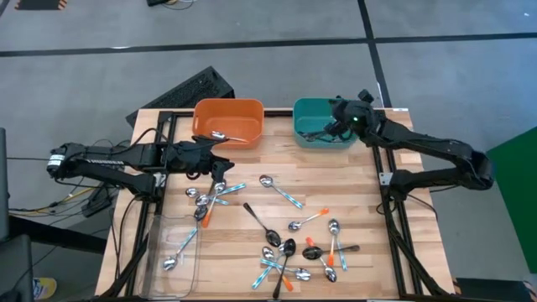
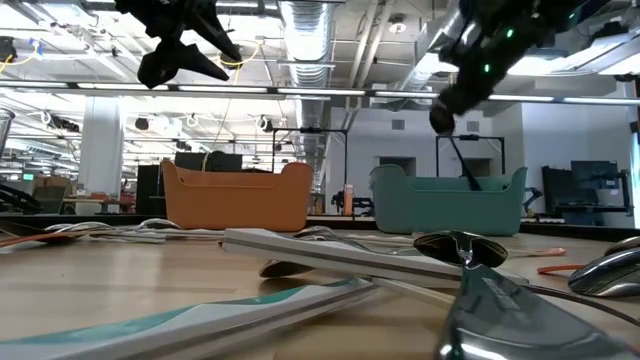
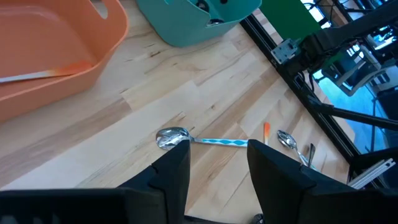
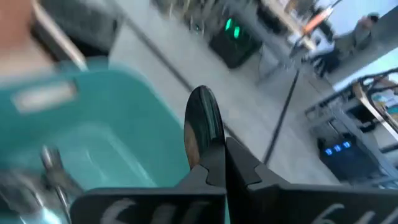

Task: Sort silverware by color (type)
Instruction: Put the black spoon into the blue bin, then put the green spoon into the transparent bin

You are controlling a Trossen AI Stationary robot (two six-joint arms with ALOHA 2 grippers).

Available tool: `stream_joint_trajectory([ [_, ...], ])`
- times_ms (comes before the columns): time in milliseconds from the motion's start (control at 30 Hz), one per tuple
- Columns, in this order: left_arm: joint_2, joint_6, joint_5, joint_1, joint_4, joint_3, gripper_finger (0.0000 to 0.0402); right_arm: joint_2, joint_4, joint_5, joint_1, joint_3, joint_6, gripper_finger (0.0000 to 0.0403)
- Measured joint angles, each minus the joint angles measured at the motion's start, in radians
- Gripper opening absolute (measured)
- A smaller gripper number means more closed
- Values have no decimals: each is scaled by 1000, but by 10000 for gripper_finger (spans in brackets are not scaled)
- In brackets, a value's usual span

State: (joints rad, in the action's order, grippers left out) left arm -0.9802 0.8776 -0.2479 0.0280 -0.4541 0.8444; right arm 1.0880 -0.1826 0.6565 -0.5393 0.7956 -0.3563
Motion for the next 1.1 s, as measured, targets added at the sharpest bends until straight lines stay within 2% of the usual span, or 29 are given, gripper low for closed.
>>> stream_joint_trajectory([
  [200,0,1,-1,0,-1,0,146,88,-22,-25,-27,0,-34,11],
  [333,0,2,-1,0,-2,0,146,134,-8,-44,-27,0,-26,27],
  [533,0,3,-2,0,-4,0,146,152,-10,-53,-27,0,192,88],
  [700,0,10,-2,0,-4,0,146,106,-60,-212,-38,0,445,157],
  [833,-3,-23,-3,0,-3,0,146,59,-82,-407,-41,0,670,198],
  [933,-17,-71,-2,0,10,0,146,31,-55,-543,-23,0,808,205],
  [1100,-61,-193,26,-6,138,0,146,17,-9,-571,98,0,928,199],
])
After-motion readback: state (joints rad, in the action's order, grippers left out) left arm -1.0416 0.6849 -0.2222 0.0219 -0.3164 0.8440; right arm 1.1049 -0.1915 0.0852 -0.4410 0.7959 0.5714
